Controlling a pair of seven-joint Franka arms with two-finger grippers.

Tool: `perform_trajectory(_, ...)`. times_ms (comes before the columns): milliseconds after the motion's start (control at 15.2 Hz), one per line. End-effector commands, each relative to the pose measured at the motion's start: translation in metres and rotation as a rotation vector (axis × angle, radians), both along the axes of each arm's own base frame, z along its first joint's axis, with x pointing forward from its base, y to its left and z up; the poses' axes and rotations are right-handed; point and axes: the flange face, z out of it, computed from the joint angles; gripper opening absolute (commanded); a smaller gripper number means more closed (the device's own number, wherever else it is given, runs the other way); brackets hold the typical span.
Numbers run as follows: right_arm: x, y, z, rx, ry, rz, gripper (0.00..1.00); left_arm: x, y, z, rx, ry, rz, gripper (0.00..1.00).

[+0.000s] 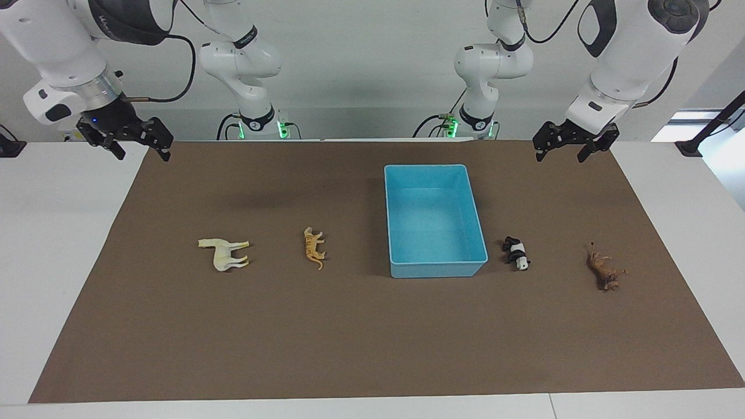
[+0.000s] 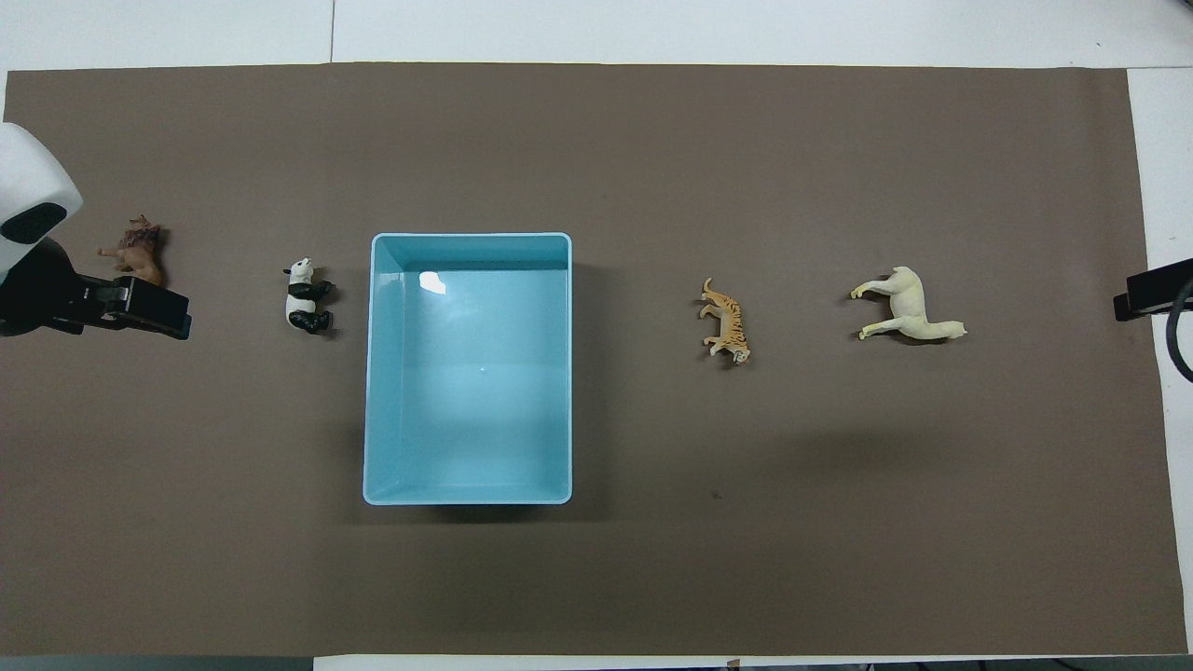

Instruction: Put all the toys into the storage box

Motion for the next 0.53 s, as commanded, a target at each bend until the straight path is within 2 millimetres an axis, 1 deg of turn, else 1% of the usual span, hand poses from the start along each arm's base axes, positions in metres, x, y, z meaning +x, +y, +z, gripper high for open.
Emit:
perform_trajectory(0, -0.0095, -0.0019, 0.0050, -0.001, 0.024, -0.020, 1.00, -0.0054, 0.0054, 0.0032, 0.001, -0.017, -0.001, 1.00)
perform_trajectory(330, -0.0113, -0.0041, 0.0040, 0.001, 0.036, -0.021, 1.00, -0.0052, 0.0039, 0.0035, 0.003, -0.020, -0.002, 1.00)
perform_trajectory(462, -0.0111, -0.0017, 0.0039, 0.001, 0.038, -0.017, 1.00, -0.0053, 0.0045, 0.0034, 0.001, -0.018, -0.002, 1.00)
